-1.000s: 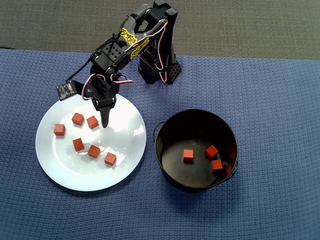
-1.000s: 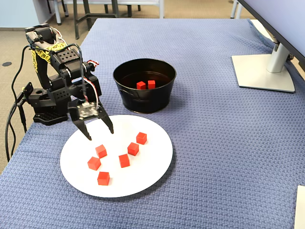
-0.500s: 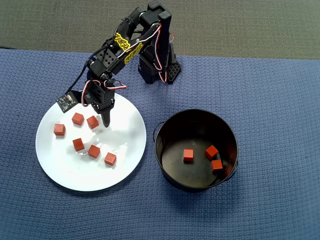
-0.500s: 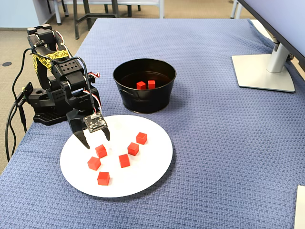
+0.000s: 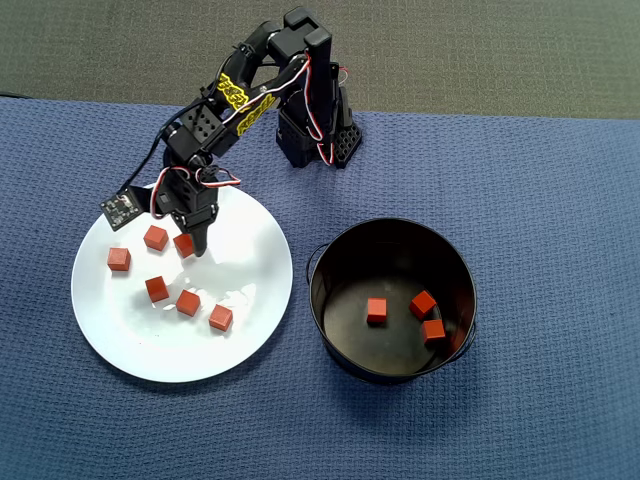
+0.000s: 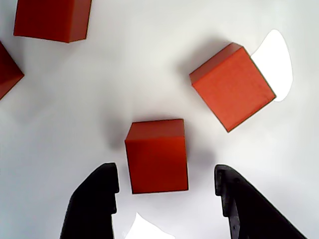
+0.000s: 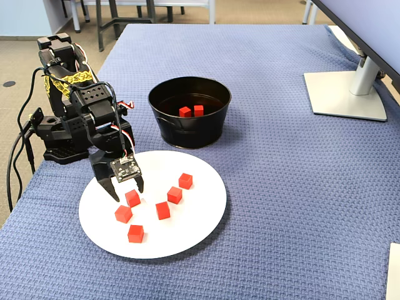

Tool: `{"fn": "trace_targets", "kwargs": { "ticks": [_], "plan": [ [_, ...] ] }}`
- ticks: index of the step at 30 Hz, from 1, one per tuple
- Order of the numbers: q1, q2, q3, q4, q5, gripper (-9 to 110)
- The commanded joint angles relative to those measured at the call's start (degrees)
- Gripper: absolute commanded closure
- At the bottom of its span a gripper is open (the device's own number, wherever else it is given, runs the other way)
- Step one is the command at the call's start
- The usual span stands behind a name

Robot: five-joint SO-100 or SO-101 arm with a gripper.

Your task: Pick up the red cubes from the white plate and place them in the black recipient

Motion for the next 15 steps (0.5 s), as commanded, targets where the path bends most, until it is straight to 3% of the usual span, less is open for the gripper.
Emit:
{"fn": "trace_targets", "kwargs": {
  "ticks": [1, 10, 15],
  "plan": [
    [0.53, 0.18, -3.96, -2.11, 1.76, 88],
    [0.26, 0.62, -2.99, -3.52, 3.87, 101],
    [0.26, 1.85, -2.02, -5.36, 7.21, 101]
  ]
}}
